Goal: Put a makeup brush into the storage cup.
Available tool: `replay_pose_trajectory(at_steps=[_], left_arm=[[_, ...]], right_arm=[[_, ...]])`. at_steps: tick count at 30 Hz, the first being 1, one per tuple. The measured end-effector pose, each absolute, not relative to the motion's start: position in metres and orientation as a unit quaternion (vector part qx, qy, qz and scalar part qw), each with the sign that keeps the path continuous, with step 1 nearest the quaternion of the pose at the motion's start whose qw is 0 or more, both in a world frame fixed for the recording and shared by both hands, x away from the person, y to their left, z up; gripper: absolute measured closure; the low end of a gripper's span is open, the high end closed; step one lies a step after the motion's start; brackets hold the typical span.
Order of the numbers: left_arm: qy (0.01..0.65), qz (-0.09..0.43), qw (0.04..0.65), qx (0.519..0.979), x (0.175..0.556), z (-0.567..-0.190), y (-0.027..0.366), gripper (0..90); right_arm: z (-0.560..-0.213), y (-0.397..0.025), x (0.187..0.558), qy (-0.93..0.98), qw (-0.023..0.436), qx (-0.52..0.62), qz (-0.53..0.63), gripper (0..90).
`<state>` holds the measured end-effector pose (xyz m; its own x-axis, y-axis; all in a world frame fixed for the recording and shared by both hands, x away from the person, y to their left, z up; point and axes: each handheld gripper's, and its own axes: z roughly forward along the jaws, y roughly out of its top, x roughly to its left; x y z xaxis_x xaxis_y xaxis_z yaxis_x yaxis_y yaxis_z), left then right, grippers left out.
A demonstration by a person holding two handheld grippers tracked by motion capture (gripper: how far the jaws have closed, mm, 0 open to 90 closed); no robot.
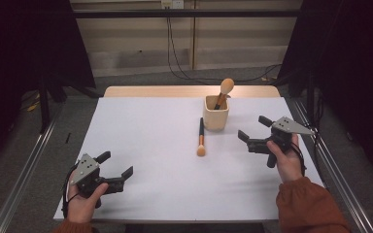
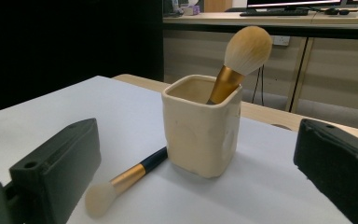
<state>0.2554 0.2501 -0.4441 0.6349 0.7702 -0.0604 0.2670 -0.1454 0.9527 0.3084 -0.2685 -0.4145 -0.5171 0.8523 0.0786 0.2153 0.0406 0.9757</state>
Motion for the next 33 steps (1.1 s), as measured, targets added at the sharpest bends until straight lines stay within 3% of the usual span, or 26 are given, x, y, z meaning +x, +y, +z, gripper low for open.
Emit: replay_pose_trajectory(at_steps=[18,24,29,33], left_arm=[[0.361,0.236,0.545,0.719,0.257,-0.445,0.252,2.7],[0.363,0.235,0.544,0.719,0.258,-0.445,0.252,2.7],[0.365,0.233,0.544,0.719,0.258,-0.446,0.252,2.7],[0.365,0.234,0.543,0.719,0.258,-0.446,0.252,2.8]], right_arm=[[-0.417,-0.253,0.345,0.679,0.27,0.405,0.55,0.4],[-0.412,-0.252,0.354,0.687,0.257,0.408,0.543,0.0],[-0.414,-0.25,0.359,0.713,0.211,0.418,0.523,0.6],[-0.413,-0.248,0.362,0.725,0.21,0.426,0.499,0.4]])
